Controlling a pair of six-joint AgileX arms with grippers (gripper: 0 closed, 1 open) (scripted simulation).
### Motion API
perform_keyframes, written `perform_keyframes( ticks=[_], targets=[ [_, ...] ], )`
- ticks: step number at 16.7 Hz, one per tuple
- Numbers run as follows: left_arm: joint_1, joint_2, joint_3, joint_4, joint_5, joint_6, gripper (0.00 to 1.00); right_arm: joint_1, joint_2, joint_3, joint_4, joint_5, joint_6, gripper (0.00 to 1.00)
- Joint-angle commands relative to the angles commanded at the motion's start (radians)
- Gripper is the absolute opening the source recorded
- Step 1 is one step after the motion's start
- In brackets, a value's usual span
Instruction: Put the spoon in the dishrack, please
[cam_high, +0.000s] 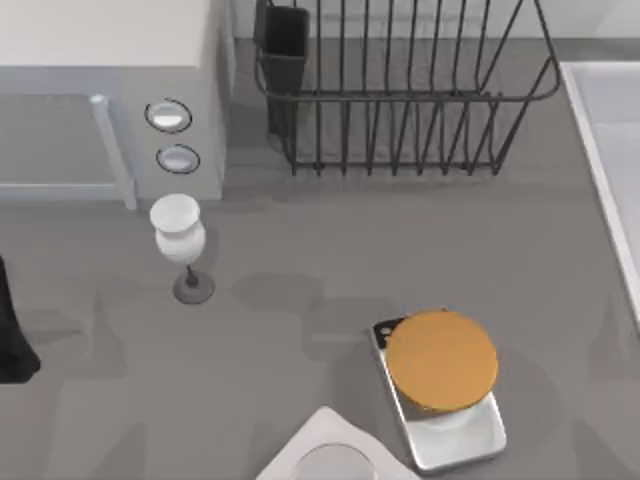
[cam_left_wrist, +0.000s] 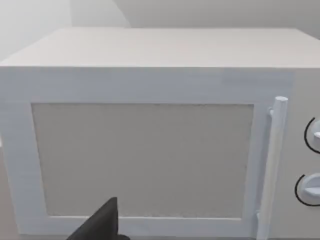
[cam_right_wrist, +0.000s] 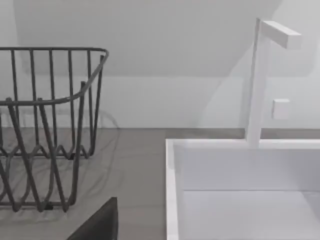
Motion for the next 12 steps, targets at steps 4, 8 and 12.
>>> perform_keyframes(
  ticks=[4, 8, 12],
  targets=[
    [0.0, 0.0, 0.0, 0.0, 0.0, 0.0, 1.0, -0.019, 0.033, 0.03, -0.029, -0.001, -0.029, 1.0],
    [0.0, 0.0, 0.0, 0.0, 0.0, 0.0, 1.0, -0.116, 0.226, 0.177, -0.177, -0.003, -0.174, 1.0],
    [0.0, 0.0, 0.0, 0.0, 0.0, 0.0, 1.0, -0.26, 0.56, 0.384, -0.405, -0.001, -0.392, 1.0]
  ],
)
